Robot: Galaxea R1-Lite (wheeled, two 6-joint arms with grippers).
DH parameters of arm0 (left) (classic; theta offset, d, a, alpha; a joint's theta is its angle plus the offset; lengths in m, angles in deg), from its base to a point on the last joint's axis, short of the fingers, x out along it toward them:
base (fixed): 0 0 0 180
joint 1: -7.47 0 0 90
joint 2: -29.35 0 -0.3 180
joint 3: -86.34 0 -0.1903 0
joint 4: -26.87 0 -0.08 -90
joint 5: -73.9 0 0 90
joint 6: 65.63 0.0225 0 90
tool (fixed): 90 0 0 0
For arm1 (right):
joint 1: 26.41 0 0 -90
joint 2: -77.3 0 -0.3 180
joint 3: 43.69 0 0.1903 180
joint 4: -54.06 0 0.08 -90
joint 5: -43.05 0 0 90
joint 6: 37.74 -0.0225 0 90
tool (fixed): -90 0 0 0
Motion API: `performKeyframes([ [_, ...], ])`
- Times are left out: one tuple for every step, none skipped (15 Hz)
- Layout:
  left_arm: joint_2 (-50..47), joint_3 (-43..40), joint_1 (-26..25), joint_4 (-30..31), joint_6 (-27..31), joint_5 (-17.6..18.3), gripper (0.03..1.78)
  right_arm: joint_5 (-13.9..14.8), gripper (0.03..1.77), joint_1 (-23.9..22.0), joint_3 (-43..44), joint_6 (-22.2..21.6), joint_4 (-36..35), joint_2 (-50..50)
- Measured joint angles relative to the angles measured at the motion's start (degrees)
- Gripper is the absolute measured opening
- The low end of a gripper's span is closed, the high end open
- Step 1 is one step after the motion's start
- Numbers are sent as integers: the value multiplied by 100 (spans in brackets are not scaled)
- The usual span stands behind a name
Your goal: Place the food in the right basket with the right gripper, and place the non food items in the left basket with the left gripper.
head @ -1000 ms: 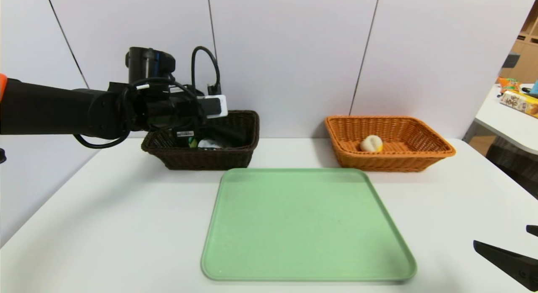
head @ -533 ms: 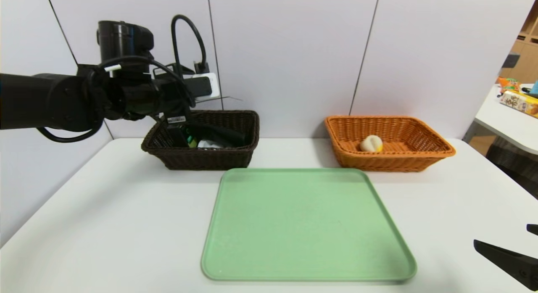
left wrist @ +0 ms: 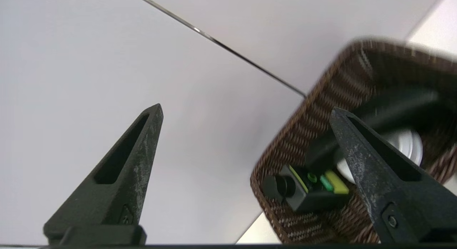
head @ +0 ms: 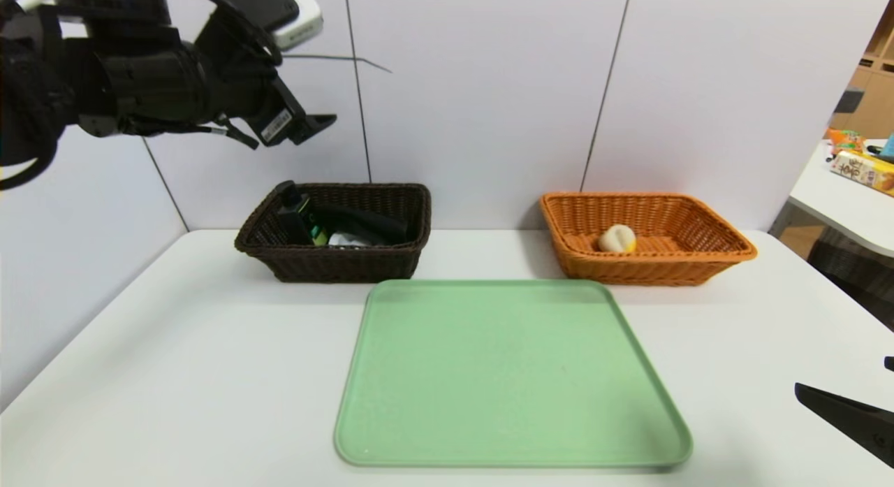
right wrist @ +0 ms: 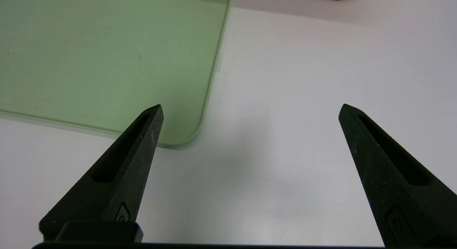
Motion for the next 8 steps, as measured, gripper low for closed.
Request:
performKeyframes([
  [-61, 190, 116, -93, -444, -78, 166, 2, 170, 0, 43, 52, -27, -12],
  [-135, 333, 262, -232, -877, -246, 167, 9, 170, 0, 84, 79, -38, -26],
  [-234, 410, 427, -374, -1289, -513, 167, 17, 170, 0, 135, 90, -28, -39],
  [-352, 418, 595, -456, -1724, -856, 167, 20, 170, -5, 179, 94, -28, -50],
  [-468, 324, 706, -472, -2087, -1161, 167, 39, 170, -9, 210, 123, -30, -54],
  [-621, 115, 805, -478, -2460, -1495, 167, 121, 170, -9, 233, 182, -35, -61],
  [-780, -172, 866, -473, -2751, -1740, 168, 221, 170, -11, 244, 201, -38, -61],
  [-959, -533, 905, -467, -2994, -1922, 168, 323, 170, -11, 244, 204, -35, -61],
])
